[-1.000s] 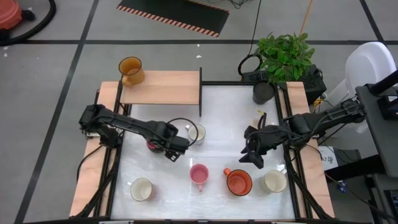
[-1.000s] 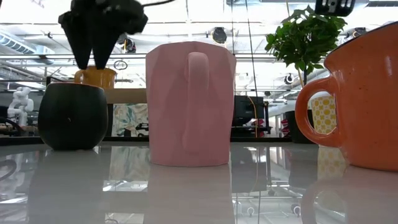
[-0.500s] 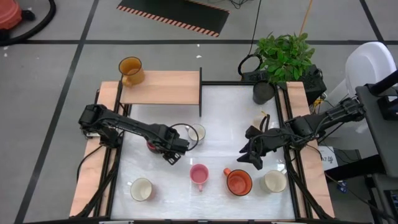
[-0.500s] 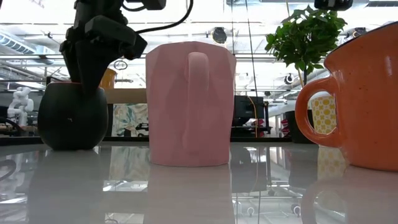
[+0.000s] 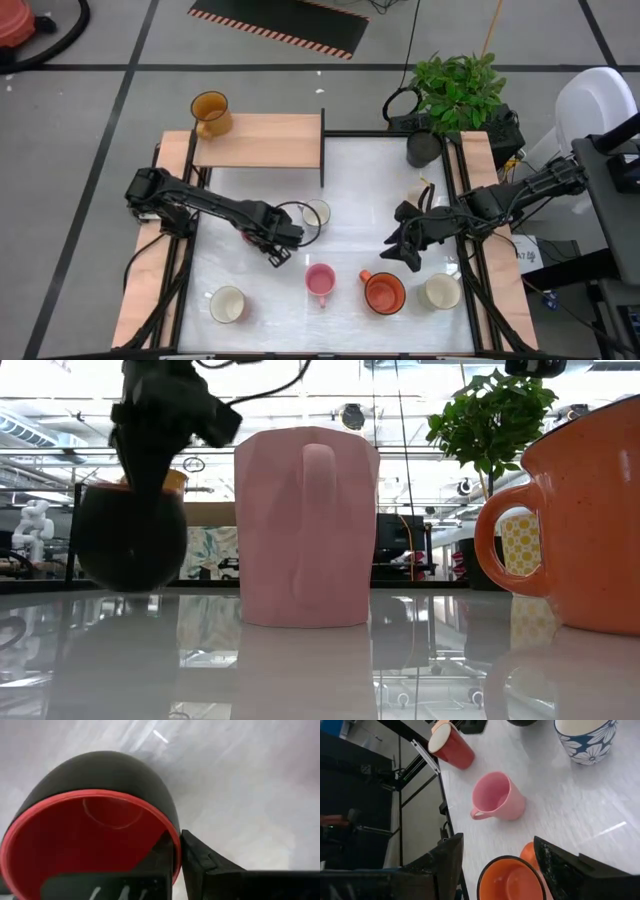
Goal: Place coffee mugs
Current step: Put the black mug on the shelf
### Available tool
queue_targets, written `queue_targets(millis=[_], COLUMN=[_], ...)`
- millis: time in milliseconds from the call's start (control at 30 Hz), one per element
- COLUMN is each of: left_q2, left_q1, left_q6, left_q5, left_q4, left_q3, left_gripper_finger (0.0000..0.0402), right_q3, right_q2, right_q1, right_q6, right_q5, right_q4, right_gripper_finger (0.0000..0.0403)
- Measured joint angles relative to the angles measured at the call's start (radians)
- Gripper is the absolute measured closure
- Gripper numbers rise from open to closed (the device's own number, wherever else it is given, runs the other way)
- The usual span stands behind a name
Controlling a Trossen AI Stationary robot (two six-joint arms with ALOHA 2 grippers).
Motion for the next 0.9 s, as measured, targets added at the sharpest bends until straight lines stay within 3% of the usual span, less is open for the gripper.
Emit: queue_targets(millis=[300, 467, 567, 900], left_q2=[-0.129, -0.164, -0.161, -0.162], left_q1=[-0.028, -0.032, -0.034, -0.03], left_q6=[0.075, 0.158, 0.274, 0.824], left_q5=[-0.006, -0.008, -0.012, -0.04], left_q4=[-0.088, -0.243, -0.344, -0.34], left_q3=[0.082, 0.203, 0.286, 0.435], left_gripper_finger=[0.0386, 0.0386, 0.0386, 0.0386], right_q3=[0.0, 0.0, 0.0, 0.0], right_q2=[0.0, 0.0, 0.0, 0.0], right_q1=[0.0, 0.0, 0.0, 0.0], right_q6=[-0.041, -0.08, -0.087, -0.077], right_q5=[0.044, 0.05, 0.053, 0.054], right_q4=[-0.009, -0.008, -0.009, -0.015], right_gripper_finger=[0.0181, 0.0181, 0.0181, 0.0181])
